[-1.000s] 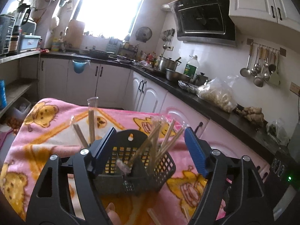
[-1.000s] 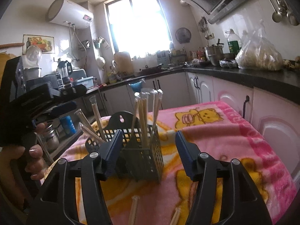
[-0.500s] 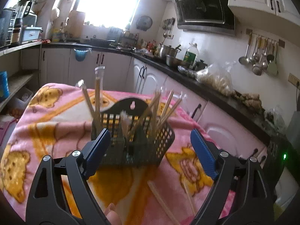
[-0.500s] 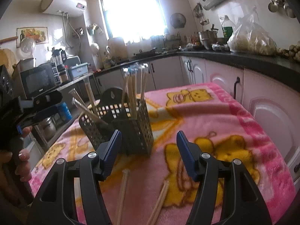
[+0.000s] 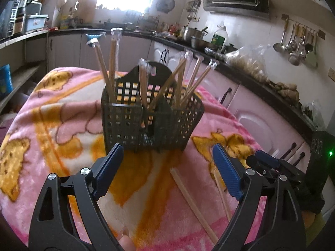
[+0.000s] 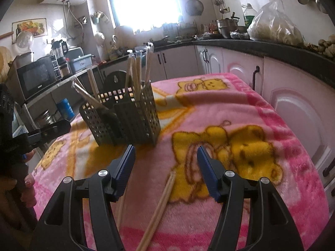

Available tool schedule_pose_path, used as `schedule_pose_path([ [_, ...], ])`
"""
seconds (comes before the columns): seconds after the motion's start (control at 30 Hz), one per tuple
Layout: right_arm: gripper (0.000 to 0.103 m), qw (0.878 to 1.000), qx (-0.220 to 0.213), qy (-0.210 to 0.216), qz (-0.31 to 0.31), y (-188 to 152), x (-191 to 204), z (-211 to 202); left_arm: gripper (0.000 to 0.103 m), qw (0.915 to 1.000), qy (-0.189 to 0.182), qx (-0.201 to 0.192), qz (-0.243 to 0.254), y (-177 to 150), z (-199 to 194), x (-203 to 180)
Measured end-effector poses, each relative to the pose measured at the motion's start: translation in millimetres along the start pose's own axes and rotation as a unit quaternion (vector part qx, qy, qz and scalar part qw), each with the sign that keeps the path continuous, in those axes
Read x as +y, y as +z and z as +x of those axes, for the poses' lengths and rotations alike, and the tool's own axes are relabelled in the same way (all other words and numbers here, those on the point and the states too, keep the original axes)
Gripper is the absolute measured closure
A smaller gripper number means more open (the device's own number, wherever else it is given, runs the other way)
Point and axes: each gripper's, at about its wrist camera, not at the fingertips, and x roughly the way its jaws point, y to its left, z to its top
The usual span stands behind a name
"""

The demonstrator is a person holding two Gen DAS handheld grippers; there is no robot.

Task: Organize utensils
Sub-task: 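Withdraw both open tools and move them down toward the loose chopsticks, then close the left tool on a wrapped chopstick pair while the right tool grasps another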

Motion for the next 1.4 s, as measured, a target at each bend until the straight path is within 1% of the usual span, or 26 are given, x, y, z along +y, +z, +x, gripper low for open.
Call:
schedule_pose_path([
  [0.27,0.044,1.000,0.025,-0.006,0.003,-11.5,-8.3,1.0,0.025,0.9991,0.000,0.042,-0.003,-17.3,17.9,-2.3],
  [0.43,0.044,0.999,0.051,-0.012,0.006,-17.9,-13.7,7.1,0.025,0.9978,0.002,0.066,0.004,-28.0,30.8,-7.3],
  [0.57,0.044,0.997,0.075,-0.005,0.011,-23.4,-20.2,14.7,0.025,0.9954,0.000,0.095,0.007,-38.7,45.4,-11.2],
  [0.63,0.044,0.996,0.090,0.001,0.014,-24.9,-22.7,19.2,0.029,0.9939,-0.009,0.110,0.002,-43.4,52.1,-11.5],
  [0.7,0.045,0.994,0.106,0.008,0.014,-25.8,-24.7,25.3,0.040,0.9912,-0.016,0.131,-0.009,-47.7,61.3,-11.1],
  [0.73,0.046,0.994,0.111,0.014,0.013,-25.4,-24.9,26.8,0.042,0.9898,-0.020,0.140,-0.014,-49.3,65.3,-10.7],
  [0.8,0.050,0.992,0.125,0.025,0.013,-23.3,-25.5,32.9,0.051,0.9865,-0.025,0.160,-0.022,-53.0,74.9,-10.6],
  [0.87,0.058,0.988,0.146,0.041,0.019,-19.9,-27.5,43.1,0.057,0.9842,-0.030,0.172,-0.027,-56.0,81.5,-11.6],
  [0.93,0.063,0.984,0.170,0.046,0.020,-15.9,-28.0,55.6,0.058,0.9829,-0.029,0.180,-0.026,-57.3,87.2,-14.5],
  [1.0,0.065,0.981,0.186,0.051,0.013,-12.6,-26.4,65.6,0.058,0.9824,-0.026,0.184,-0.023,-56.5,91.0,-16.6],
  [1.03,0.069,0.979,0.195,0.049,0.007,-10.6,-24.4,72.4,0.058,0.9818,-0.026,0.186,-0.026,-55.7,93.0,-16.7],
  [1.1,0.072,0.975,0.215,0.049,0.004,-8.0,-22.7,86.2,0.058,0.9809,-0.028,0.190,-0.032,-53.7,96.7,-16.4],
  [1.13,0.076,0.974,0.223,0.050,0.006,-7.6,-22.4,90.8,0.058,0.9804,-0.028,0.192,-0.036,-52.6,98.5,-15.4],
  [1.2,0.079,0.970,0.240,0.046,-0.003,-7.2,-17.8,102.7,0.059,0.9797,-0.027,0.195,-0.040,-50.6,102.4,-14.3],
  [1.27,0.087,0.970,0.240,0.032,-0.021,-5.7,-14.4,106.4,0.061,0.9796,-0.022,0.196,-0.039,-48.3,106.6,-14.6],
  [1.33,0.090,0.970,0.238,0.033,-0.027,-4.8,-14.9,106.5,0.063,0.9794,-0.014,0.198,-0.035,-45.1,112.8,-18.2],
  [1.4,0.093,0.972,0.229,0.037,-0.027,-5.5,-17.9,102.7,0.071,0.9798,0.001,0.198,-0.026,-42.5,118.4,-21.7],
])
